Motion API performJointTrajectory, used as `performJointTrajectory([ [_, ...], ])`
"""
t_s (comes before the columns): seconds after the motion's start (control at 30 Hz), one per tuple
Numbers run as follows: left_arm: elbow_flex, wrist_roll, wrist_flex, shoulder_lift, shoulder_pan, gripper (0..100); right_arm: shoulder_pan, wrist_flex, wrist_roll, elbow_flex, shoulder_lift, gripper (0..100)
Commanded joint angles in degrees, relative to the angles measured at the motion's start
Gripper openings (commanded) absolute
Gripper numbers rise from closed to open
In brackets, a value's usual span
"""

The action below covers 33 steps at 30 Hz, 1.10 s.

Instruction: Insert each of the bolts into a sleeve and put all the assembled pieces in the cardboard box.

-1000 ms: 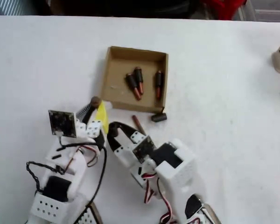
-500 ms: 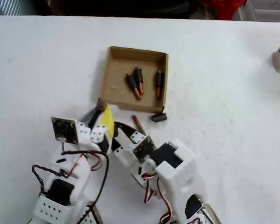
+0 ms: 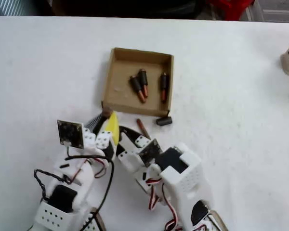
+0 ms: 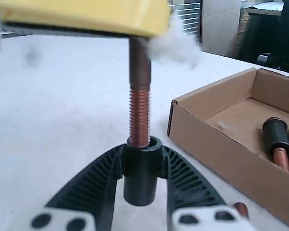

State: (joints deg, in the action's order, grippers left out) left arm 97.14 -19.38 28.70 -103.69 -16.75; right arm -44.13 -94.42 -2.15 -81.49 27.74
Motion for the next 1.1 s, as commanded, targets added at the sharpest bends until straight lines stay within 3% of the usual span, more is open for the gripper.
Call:
performJointTrajectory([
  [0.0,-0.18,-0.18,2.9,-1.1,-1.1,2,0.13,-1.8,0.35,0.88,-0.31,1.6],
  [0.67,-0.18,-0.09,2.2,-0.92,-1.01,2,-1.27,-4.18,0.26,-2.02,-0.4,1.6],
  [0.93,-0.18,-0.09,13.98,-0.92,-4.7,2,-1.19,-4.18,0.26,-2.02,-0.4,1.6],
  [1.07,-0.18,0.0,15.91,-1.01,-4.53,2,-1.19,-4.18,0.26,-2.02,-0.4,1.6],
])
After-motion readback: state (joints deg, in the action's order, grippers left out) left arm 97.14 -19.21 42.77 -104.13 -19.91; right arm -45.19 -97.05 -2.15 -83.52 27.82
